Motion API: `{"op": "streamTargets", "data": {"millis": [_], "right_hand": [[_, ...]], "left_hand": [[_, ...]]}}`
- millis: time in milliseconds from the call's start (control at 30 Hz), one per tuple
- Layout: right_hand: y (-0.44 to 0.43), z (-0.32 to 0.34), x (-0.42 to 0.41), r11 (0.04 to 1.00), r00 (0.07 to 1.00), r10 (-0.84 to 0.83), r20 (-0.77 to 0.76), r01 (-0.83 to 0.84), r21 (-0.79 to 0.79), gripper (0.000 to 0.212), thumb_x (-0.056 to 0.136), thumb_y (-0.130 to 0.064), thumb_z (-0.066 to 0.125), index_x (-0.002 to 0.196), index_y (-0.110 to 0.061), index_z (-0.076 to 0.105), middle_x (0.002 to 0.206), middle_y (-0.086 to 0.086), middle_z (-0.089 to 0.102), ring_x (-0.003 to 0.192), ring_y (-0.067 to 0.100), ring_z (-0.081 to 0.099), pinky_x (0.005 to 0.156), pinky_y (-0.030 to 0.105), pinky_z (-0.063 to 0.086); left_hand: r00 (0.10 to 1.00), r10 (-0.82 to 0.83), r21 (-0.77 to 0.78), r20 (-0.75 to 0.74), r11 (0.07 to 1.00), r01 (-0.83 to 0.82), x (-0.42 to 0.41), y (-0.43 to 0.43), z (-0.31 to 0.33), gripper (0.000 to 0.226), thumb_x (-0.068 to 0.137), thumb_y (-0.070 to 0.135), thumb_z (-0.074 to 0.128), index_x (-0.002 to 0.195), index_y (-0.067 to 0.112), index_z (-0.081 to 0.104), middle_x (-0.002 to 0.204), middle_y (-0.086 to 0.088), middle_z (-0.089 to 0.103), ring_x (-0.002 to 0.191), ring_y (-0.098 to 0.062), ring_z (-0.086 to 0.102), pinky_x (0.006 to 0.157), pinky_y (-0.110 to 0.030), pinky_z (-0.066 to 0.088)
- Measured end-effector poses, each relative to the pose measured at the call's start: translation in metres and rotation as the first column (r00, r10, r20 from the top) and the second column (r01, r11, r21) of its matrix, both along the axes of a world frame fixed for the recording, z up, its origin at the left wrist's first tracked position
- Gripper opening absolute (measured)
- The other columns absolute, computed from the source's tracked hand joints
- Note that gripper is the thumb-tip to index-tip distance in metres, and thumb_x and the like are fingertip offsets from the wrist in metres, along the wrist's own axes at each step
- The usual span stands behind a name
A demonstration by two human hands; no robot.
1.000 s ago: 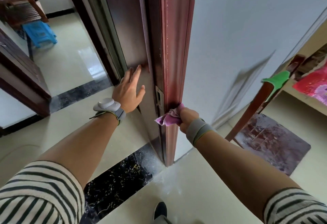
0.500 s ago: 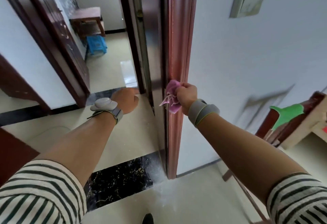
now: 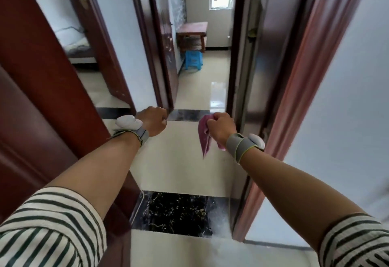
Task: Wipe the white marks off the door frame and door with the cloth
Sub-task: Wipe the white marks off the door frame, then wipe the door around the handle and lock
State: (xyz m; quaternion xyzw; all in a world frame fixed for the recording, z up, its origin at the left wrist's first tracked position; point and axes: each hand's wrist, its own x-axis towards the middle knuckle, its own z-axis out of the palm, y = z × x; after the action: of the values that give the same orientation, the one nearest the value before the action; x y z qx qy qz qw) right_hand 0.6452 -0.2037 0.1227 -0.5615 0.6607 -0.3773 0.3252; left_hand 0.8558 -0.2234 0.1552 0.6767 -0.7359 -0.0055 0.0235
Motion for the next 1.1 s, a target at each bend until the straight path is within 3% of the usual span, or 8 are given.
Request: {"op": "streamTargets", "data": {"millis": [200,300,500,633,767,867,1000,1100], "right_hand": [[-0.042,0.001,0.06,0.975,0.969,0.221,-0.111,-0.224,-0.007,0.019,0.081,-0.023,0.05,0.074,-0.016,0.066,0.084,0.006,0.069,0.081,0.029,0.064,0.073,0.035,0.053],[-0.054,0.001,0.079,0.959,0.948,0.28,-0.152,-0.284,-0.009,0.02,0.083,-0.023,0.05,0.065,-0.02,0.059,0.082,0.005,0.066,0.082,0.029,0.063,0.072,0.032,0.051],[-0.068,-0.001,0.137,0.858,0.846,0.503,-0.176,-0.513,-0.013,0.019,0.083,-0.023,0.048,0.074,-0.02,0.064,0.084,0.006,0.07,0.08,0.032,0.064,0.072,0.038,0.056],[-0.056,-0.003,0.173,0.7,0.693,0.696,-0.188,-0.713,-0.037,0.023,0.083,-0.028,0.046,0.074,-0.014,0.063,0.079,0.009,0.07,0.079,0.034,0.063,0.069,0.038,0.052],[-0.041,-0.014,0.199,0.539,0.557,0.814,-0.165,-0.83,-0.143,0.035,0.072,-0.047,0.039,0.062,-0.018,0.053,0.057,0.004,0.055,0.065,0.032,0.056,0.062,0.045,0.049],[-0.016,-0.013,0.213,0.452,0.474,0.853,-0.216,-0.88,-0.145,0.043,0.072,-0.058,0.037,0.071,-0.02,0.058,0.066,0.003,0.063,0.074,0.033,0.061,0.069,0.041,0.052],[0.039,-0.005,0.236,0.324,0.353,0.908,-0.225,-0.933,-0.157,0.03,0.083,-0.045,0.055,0.071,-0.017,0.055,0.079,0.007,0.065,0.087,0.033,0.062,0.073,0.034,0.047],[0.083,0.003,0.248,0.239,0.269,0.948,-0.172,-0.954,-0.179,0.016,0.076,-0.034,0.064,0.089,-0.024,0.062,0.086,0.001,0.068,0.086,0.025,0.063,0.076,0.032,0.05]], "left_hand": [[0.982,0.189,0.043,-0.005,0.981,-0.188,0.06,-0.004,0.006,0.031,0.095,0.025,0.047,0.122,0.024,0.063,0.124,-0.009,0.063,0.109,-0.032,0.061,0.084,-0.035,0.048],[0.97,0.242,0.056,0.012,0.968,-0.243,0.074,0.003,0.008,0.032,0.097,0.022,0.045,0.124,0.022,0.063,0.127,-0.009,0.061,0.113,-0.033,0.059,0.089,-0.036,0.046],[0.895,0.445,0.025,0.031,0.895,-0.446,0.104,0.038,0.015,0.034,0.096,0.023,0.048,0.126,0.024,0.063,0.126,-0.01,0.061,0.116,-0.033,0.058,0.095,-0.037,0.046],[0.782,0.623,0.024,-0.001,0.782,-0.623,0.115,0.082,0.012,0.038,0.096,0.024,0.047,0.132,0.026,0.059,0.13,-0.011,0.06,0.119,-0.033,0.057,0.099,-0.038,0.045],[0.688,0.726,0.007,-0.026,0.688,-0.726,0.11,0.126,0.009,0.038,0.095,0.022,0.046,0.131,0.025,0.06,0.127,-0.012,0.062,0.115,-0.035,0.059,0.096,-0.039,0.048],[0.593,0.804,-0.054,-0.038,0.591,-0.805,0.099,0.173,0.007,0.036,0.095,0.023,0.047,0.128,0.026,0.061,0.124,-0.012,0.064,0.112,-0.036,0.061,0.093,-0.039,0.048],[0.425,0.905,-0.077,-0.028,0.422,-0.903,0.089,0.254,0.01,0.037,0.097,0.024,0.047,0.131,0.026,0.059,0.125,-0.013,0.062,0.112,-0.037,0.06,0.093,-0.038,0.047],[0.326,0.945,-0.101,-0.038,0.321,-0.942,0.084,0.311,0.014,0.037,0.096,0.025,0.047,0.131,0.025,0.059,0.123,-0.014,0.063,0.111,-0.037,0.06,0.091,-0.039,0.048]]}}
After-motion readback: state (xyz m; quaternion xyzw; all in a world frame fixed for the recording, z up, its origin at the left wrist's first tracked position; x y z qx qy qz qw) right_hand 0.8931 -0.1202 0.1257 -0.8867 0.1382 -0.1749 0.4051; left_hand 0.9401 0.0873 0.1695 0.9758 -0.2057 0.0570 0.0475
